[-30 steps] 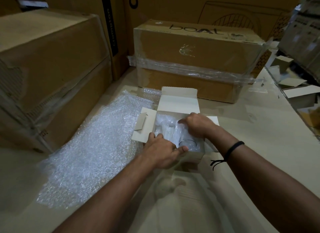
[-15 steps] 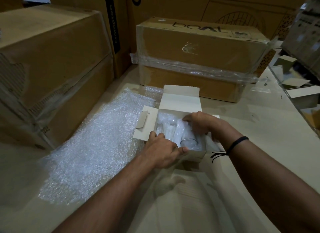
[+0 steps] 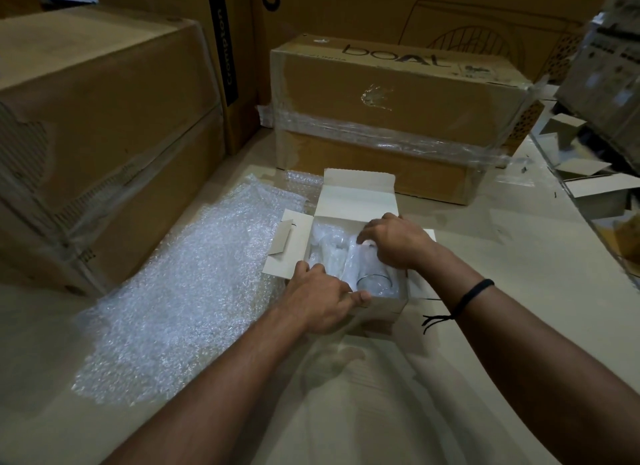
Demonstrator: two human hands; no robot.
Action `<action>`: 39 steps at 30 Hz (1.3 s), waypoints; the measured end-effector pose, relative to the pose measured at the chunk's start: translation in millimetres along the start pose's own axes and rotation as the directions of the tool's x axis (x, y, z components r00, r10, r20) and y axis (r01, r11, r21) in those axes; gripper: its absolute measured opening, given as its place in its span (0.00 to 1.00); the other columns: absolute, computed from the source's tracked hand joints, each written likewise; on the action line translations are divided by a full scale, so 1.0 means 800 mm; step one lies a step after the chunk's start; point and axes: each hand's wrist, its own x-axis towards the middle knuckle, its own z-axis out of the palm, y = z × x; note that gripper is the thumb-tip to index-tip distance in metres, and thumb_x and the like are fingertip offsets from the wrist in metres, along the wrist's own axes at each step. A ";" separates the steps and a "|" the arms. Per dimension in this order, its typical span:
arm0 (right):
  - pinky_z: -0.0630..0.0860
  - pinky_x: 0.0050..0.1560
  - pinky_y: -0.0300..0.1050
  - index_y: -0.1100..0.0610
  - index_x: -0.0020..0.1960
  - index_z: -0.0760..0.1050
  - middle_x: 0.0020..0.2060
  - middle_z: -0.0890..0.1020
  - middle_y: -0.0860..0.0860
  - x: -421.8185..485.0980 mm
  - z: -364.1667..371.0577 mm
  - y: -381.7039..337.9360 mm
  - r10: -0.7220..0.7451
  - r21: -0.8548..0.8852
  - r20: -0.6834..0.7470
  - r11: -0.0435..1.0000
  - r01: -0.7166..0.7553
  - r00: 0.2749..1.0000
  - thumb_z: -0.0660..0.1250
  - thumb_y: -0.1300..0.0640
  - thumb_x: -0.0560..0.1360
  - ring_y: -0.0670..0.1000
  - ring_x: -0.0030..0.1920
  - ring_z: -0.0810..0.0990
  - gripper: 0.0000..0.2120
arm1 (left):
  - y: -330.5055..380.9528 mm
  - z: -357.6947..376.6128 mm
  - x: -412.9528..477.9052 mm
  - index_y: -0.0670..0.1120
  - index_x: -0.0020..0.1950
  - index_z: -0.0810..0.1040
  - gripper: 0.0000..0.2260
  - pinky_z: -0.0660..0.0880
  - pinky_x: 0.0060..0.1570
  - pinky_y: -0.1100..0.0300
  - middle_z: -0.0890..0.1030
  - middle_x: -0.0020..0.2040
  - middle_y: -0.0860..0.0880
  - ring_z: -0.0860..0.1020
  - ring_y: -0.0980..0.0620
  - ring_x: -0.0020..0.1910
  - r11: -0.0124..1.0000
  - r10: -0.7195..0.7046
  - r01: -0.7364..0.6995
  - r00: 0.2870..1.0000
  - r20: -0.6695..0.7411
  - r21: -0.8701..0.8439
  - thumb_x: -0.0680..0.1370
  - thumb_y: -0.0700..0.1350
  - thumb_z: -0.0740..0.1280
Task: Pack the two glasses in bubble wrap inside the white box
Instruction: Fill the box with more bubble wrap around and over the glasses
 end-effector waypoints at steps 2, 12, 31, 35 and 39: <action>0.69 0.63 0.50 0.45 0.65 0.76 0.69 0.73 0.47 -0.005 0.000 -0.006 -0.071 0.035 0.031 0.997 0.070 0.997 0.59 0.68 0.74 0.52 0.67 0.71 0.26 | -0.003 0.004 0.001 0.55 0.57 0.82 0.31 0.60 0.61 0.49 0.80 0.56 0.51 0.70 0.50 0.59 0.999 0.013 -0.016 0.998 -0.060 -0.045 0.78 0.69 0.44; 0.65 0.68 0.50 0.44 0.67 0.75 0.72 0.71 0.46 -0.008 0.005 -0.007 -0.093 0.099 0.126 0.992 0.080 0.988 0.59 0.70 0.72 0.53 0.71 0.66 0.30 | 0.007 -0.006 0.007 0.54 0.52 0.83 0.34 0.59 0.64 0.45 0.82 0.51 0.48 0.71 0.48 0.59 0.998 -0.008 0.008 1.000 -0.001 0.062 0.77 0.71 0.42; 0.74 0.57 0.50 0.43 0.67 0.75 0.66 0.76 0.50 0.017 0.001 0.015 0.033 0.092 0.048 0.995 -0.037 0.998 0.57 0.69 0.75 0.54 0.63 0.73 0.28 | -0.008 -0.027 0.007 0.49 0.35 0.77 0.37 0.58 0.66 0.42 0.80 0.54 0.48 0.70 0.46 0.62 0.995 -0.082 0.082 0.997 -0.006 0.058 0.71 0.76 0.42; 0.71 0.63 0.51 0.41 0.72 0.67 0.69 0.73 0.51 0.022 0.018 0.011 0.019 0.013 0.167 1.000 -0.022 0.986 0.59 0.60 0.80 0.56 0.65 0.72 0.24 | -0.009 -0.013 0.012 0.54 0.57 0.83 0.42 0.60 0.57 0.49 0.79 0.59 0.54 0.69 0.51 0.59 0.998 -0.012 0.019 0.994 -0.112 0.057 0.68 0.79 0.43; 0.69 0.61 0.49 0.40 0.74 0.64 0.69 0.72 0.53 0.023 0.008 0.010 0.036 -0.005 0.211 0.999 -0.036 0.977 0.57 0.61 0.80 0.56 0.65 0.70 0.26 | 0.000 -0.009 0.011 0.50 0.56 0.81 0.44 0.61 0.60 0.47 0.78 0.59 0.51 0.68 0.48 0.59 0.997 -0.040 0.040 0.999 0.006 0.061 0.67 0.80 0.42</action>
